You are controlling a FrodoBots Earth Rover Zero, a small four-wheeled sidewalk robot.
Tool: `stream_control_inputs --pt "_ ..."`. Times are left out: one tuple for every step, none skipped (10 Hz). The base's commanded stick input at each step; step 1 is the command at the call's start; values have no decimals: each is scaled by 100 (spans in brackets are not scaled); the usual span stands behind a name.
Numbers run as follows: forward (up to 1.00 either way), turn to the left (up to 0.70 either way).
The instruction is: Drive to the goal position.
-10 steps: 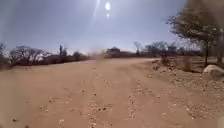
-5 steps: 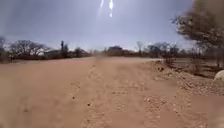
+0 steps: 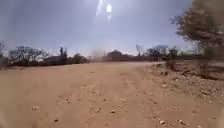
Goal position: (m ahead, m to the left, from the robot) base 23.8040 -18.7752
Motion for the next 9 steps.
stream_control_inputs --pt "100 0" --pt "100 0" --pt "100 0" --pt "100 0" --pt "100 0" --pt "100 0" --pt "100 0" --pt "100 0" --pt "100 0"
